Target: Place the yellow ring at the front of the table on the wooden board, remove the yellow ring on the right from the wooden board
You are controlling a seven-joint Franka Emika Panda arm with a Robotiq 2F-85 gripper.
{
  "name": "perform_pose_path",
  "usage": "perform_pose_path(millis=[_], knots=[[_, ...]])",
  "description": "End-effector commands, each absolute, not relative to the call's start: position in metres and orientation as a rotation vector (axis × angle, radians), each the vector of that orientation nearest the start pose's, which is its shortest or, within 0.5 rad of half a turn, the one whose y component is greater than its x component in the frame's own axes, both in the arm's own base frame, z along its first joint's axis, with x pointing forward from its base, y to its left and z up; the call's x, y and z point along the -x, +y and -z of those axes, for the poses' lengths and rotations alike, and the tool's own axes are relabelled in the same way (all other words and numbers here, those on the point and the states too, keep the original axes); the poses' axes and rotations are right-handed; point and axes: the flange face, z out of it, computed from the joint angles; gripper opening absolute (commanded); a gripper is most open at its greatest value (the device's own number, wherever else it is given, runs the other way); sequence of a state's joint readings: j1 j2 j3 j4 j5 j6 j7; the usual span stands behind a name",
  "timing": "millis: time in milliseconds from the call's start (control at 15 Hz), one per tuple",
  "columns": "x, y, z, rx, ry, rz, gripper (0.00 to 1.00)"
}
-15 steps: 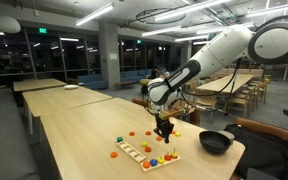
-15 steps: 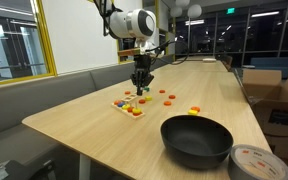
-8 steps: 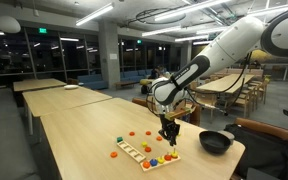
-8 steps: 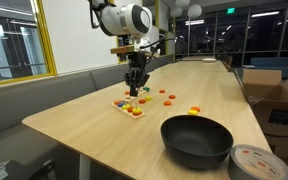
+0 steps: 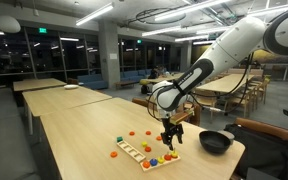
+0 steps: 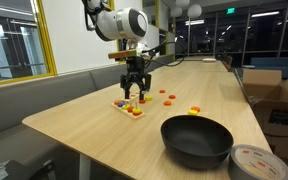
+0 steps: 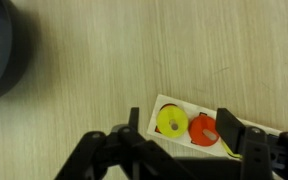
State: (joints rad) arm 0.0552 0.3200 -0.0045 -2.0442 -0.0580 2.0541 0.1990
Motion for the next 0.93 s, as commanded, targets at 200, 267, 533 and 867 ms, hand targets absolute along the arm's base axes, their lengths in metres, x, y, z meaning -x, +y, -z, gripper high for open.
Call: perform_pose_path(millis=[200, 267, 533, 867], knots=[[-0.553, 0.002, -0.272, 3.332, -0.341, -0.312, 1.0], [-0.552, 0.003, -0.271, 3.337, -0.421, -0.279, 1.0], [-0.54, 0.006, -0.269, 3.276, -0.738, -0.174, 1.0], [-0.516, 0.004, -0.278, 3.095, -1.097, -0.088, 1.0]])
